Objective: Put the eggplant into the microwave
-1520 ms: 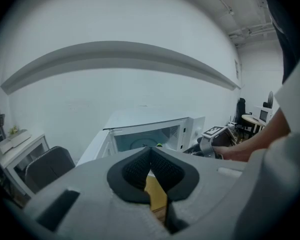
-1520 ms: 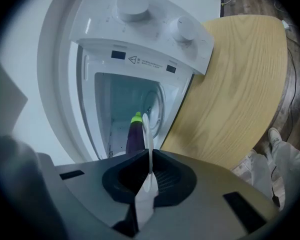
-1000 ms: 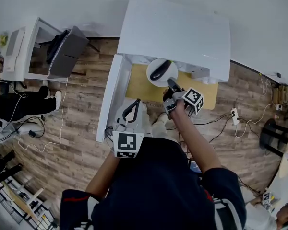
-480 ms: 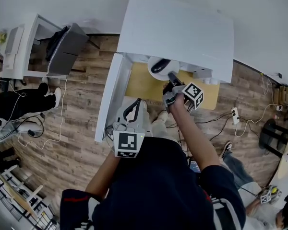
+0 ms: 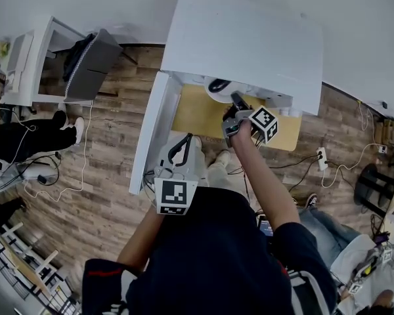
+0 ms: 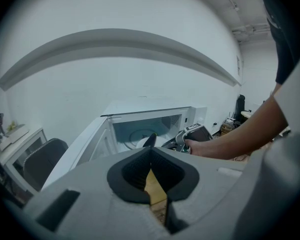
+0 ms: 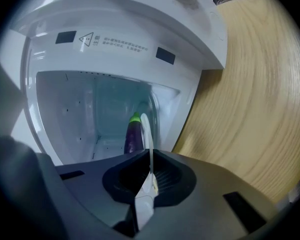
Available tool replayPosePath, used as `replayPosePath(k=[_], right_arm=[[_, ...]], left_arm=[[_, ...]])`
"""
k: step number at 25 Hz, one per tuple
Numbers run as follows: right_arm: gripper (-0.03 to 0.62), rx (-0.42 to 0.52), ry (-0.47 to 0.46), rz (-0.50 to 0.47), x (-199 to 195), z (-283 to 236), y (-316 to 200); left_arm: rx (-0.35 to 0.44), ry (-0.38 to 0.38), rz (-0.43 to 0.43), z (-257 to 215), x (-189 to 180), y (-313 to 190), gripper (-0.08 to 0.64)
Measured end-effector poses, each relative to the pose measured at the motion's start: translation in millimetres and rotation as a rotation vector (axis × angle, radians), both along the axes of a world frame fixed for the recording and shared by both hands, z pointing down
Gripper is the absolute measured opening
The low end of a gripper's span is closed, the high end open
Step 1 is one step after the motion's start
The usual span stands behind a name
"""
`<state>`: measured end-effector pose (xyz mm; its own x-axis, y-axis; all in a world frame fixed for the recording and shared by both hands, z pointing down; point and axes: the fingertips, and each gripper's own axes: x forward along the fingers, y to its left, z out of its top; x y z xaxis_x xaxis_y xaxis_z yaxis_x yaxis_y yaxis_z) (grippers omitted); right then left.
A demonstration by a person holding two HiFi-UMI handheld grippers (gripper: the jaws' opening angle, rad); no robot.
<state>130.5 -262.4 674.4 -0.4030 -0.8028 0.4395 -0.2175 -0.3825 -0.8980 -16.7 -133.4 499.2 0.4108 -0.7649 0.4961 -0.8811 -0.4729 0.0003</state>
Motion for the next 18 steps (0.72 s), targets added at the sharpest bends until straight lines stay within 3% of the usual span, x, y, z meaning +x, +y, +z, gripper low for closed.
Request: replayPosePath(k=[18], right_arm=[[0.021, 0.002, 0.0, -0.006, -5.6, 7.3, -11.2]], left_arm=[[-0.003, -0.005, 0.0, 3.5, 1.9, 2.3, 0.015]])
